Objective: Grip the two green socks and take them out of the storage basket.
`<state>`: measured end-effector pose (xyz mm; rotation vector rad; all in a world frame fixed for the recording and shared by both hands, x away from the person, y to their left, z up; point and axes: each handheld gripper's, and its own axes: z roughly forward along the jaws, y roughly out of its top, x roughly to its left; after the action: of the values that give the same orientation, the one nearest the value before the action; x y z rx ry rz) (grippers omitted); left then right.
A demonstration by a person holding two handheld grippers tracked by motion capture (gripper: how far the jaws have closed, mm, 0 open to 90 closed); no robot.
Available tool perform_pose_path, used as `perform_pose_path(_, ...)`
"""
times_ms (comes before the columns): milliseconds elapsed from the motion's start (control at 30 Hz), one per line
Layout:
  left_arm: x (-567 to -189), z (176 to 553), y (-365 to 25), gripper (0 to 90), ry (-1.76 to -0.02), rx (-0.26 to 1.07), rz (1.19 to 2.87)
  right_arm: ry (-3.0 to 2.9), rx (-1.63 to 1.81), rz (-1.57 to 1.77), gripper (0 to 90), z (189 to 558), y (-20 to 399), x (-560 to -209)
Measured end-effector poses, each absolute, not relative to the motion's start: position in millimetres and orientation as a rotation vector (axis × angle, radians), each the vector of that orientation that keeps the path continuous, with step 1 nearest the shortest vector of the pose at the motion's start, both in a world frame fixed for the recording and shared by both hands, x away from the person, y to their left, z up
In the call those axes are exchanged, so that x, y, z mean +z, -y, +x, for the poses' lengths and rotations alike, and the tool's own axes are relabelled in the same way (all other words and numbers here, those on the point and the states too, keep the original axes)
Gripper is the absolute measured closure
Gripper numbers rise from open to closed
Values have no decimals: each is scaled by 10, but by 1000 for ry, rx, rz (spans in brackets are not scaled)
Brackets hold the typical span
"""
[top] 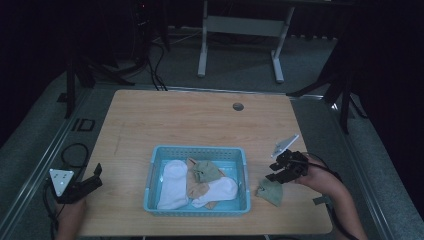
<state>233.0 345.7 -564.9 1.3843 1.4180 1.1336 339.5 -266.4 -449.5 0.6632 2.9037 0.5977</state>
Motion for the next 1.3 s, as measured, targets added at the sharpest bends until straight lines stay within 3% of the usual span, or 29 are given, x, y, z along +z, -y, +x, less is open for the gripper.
perform_pose_path(733,-5649,2329,-3452,3,-1417,1139,1387,-2971,633,407,536,3290,2014,-4240)
perform_pose_path(1300,-5650,2329,-3457,4,-1412,1132,1386,-2999,636,281,523,3362,1513,-4302)
